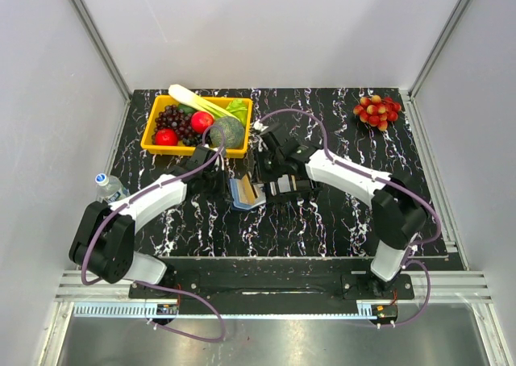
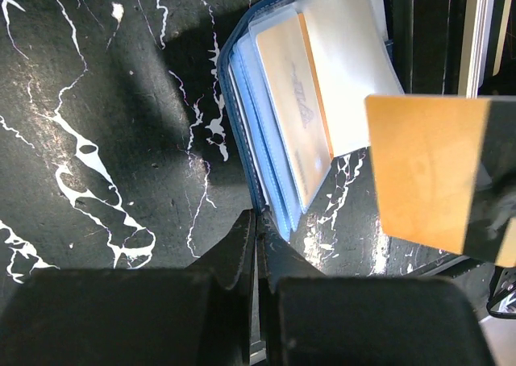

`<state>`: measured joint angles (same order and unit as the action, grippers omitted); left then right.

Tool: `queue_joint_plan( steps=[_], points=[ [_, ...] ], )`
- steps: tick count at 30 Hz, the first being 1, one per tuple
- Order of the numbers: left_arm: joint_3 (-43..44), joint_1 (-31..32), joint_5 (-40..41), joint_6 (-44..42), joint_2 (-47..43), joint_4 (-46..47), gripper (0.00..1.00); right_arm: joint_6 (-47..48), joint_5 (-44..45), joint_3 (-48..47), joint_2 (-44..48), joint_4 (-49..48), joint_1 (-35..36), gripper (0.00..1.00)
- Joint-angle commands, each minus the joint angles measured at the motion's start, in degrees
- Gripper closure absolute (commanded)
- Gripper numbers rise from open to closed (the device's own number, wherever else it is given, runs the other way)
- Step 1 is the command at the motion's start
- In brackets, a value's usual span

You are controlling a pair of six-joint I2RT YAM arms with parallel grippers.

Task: Put the credit cards into the card holder
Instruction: Insert the credit card into the card holder.

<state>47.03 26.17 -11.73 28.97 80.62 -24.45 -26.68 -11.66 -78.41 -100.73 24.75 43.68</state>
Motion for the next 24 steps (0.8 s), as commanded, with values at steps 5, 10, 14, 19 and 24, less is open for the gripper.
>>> queue_joint_plan(
  steps=[5, 10, 14, 19, 24],
  points=[
    [0.3, -0.1, 1.4, 0.3, -2.1, -0.8, 1.0, -0.9, 6.2, -3.1, -2.8, -2.4, 4.6, 1.0],
    [0.3, -0.1, 1.2, 0.2, -2.3, -0.8, 1.0, -3.2, 11.4, -4.8, -4.5, -2.2, 6.5, 1.0],
    [-0.1, -0.2, 1.2, 0.3, -2.9, -0.8, 1.0, -4.5, 15.0, -6.5, -6.1, -1.7, 7.6, 1.0],
    [-0.3, -0.1, 1.2, 0.2, -3.4, -0.8, 1.0, -5.2, 16.7, -8.4, -7.9, -0.8, 9.1, 1.0],
    [-0.5, -0.1, 0.8, 0.3, -4.0, -0.4, 1.0, -6.9, 19.0, -11.5, -9.3, 3.1, 10.2, 1.0]
  ],
)
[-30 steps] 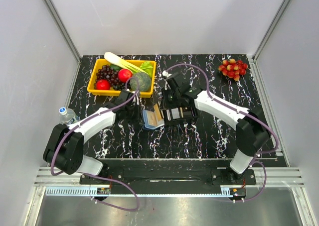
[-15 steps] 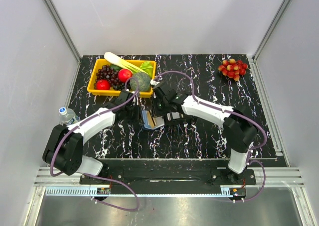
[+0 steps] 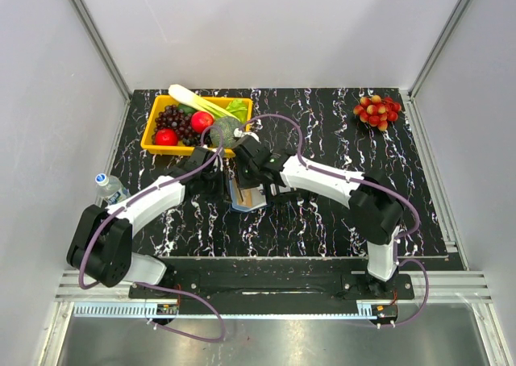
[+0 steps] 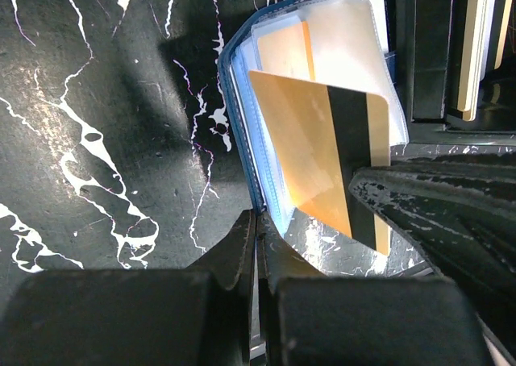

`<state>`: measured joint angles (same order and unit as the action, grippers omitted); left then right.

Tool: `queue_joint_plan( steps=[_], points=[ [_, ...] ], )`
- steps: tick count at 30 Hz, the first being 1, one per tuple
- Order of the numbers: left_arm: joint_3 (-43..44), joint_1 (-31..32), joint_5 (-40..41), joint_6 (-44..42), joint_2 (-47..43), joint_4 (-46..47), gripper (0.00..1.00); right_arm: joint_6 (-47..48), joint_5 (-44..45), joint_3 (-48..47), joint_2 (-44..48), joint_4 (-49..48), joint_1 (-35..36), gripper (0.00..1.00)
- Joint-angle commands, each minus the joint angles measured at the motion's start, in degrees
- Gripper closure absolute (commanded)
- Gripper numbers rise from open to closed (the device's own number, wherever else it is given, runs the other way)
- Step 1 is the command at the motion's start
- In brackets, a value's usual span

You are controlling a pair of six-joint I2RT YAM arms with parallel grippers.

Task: Put the credit cards into the card holder
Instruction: Insert the credit card into the card holder.

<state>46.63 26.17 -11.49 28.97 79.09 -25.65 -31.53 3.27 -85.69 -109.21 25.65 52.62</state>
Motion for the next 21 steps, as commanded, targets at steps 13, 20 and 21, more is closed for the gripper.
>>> queue_joint_plan(
  steps=[13, 20, 21],
  points=[
    [-1.2, 0.0, -0.3, 1.7, -4.0, 1.7, 1.0, -7.4, 13.0, -5.5, -0.2, 3.5, 4.7, 1.0],
    [-2.0, 0.0, 0.1, 1.9, -4.7, 1.7, 1.0, -8.1, 16.7, -5.0, 2.3, 2.5, 4.7, 1.0],
    [-2.0, -0.1, 0.0, 1.9, -4.8, 1.8, 1.0, -7.9, 16.8, -5.2, 2.2, 2.5, 4.7, 1.0]
  ],
)
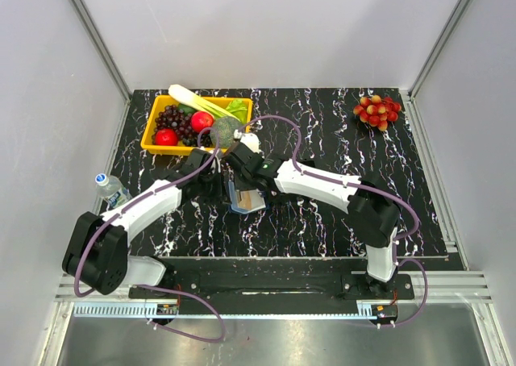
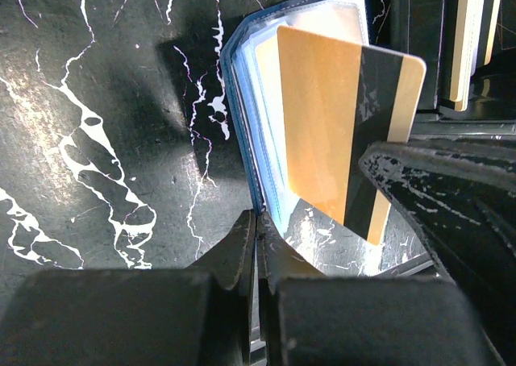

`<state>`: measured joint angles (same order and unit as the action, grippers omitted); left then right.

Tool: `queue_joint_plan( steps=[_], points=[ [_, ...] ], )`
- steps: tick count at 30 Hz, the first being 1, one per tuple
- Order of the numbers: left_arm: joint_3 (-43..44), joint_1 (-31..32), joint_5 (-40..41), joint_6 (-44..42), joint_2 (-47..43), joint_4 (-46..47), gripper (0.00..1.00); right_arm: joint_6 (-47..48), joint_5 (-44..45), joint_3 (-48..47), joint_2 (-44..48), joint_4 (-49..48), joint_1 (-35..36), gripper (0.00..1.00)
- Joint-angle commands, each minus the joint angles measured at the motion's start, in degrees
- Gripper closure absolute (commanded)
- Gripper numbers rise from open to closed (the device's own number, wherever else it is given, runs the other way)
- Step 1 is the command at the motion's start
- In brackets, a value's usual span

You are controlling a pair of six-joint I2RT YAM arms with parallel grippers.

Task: Put the credit cards into the card holder
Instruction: Insert the credit card into the card holder.

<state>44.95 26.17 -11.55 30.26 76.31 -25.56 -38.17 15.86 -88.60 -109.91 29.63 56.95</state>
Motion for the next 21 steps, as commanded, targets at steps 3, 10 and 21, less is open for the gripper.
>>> queue_joint_plan(
  steps=[3, 10, 21],
  points=[
    [0.0, -0.2, 0.0, 0.8, -2.0, 1.7, 1.0, -1.6, 3.7, -2.5, 2.3, -1.6, 0.4, 1.0],
    [-0.2, 0.0, -0.2, 0.8, -2.0, 1.8, 1.0, -2.0, 3.5, -2.2, 2.7, -3.2, 0.5, 1.0],
    [-0.2, 0.0, -0.1, 0.8, -2.3, 1.8, 1.0, -1.3, 3.7, -2.6, 1.5, -2.6, 1.4, 1.0]
  ],
)
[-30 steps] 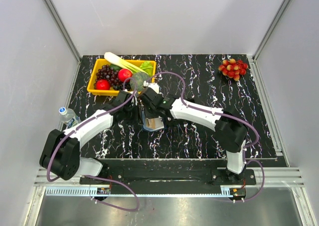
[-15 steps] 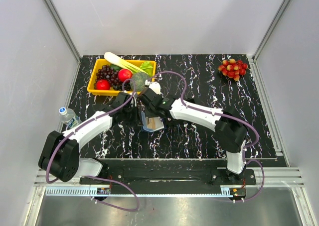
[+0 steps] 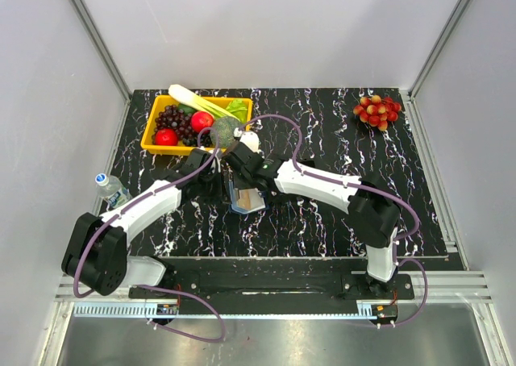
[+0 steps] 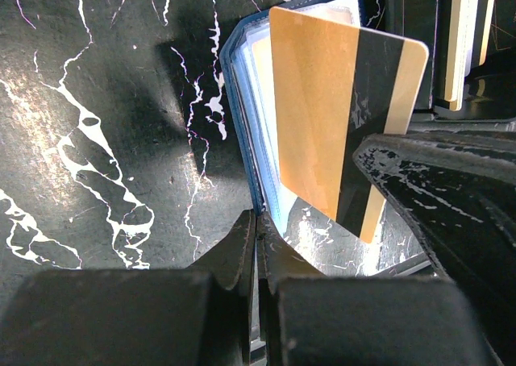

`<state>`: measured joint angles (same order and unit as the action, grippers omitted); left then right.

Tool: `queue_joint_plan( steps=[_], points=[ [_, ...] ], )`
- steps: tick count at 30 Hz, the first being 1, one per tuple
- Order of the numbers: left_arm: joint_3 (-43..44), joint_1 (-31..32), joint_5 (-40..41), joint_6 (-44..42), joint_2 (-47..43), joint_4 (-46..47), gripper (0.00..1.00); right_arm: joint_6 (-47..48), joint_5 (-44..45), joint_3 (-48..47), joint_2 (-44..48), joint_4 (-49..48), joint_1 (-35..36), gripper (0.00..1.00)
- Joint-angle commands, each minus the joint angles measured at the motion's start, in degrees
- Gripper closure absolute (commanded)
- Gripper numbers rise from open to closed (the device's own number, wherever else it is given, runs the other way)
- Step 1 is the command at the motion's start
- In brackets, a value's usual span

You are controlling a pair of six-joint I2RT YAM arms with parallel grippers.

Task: Put the credit cards into the card holder
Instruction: Insert the credit card into the card holder.

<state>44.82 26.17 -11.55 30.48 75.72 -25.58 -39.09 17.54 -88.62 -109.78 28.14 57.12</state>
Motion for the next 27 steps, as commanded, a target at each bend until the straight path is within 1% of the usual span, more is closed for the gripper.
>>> queue_joint_plan(
  steps=[1, 8, 27],
  points=[
    [-0.1, -0.1, -0.2, 0.5, -1.8, 1.9, 1.0, -0.4, 2.7, -2.6, 1.5, -1.2, 1.6, 1.0],
    [-0.3, 0.0, -0.1, 0.5, -1.8, 1.9, 1.0, 1.7, 6.7, -4.5, 4.0, -0.6, 1.9, 1.0],
    [-0.3, 0.0, -0.2, 0.5, -1.5, 1.9, 1.0, 1.8, 7.0, -3.6, 2.3, 0.5, 1.9, 1.0]
  ],
)
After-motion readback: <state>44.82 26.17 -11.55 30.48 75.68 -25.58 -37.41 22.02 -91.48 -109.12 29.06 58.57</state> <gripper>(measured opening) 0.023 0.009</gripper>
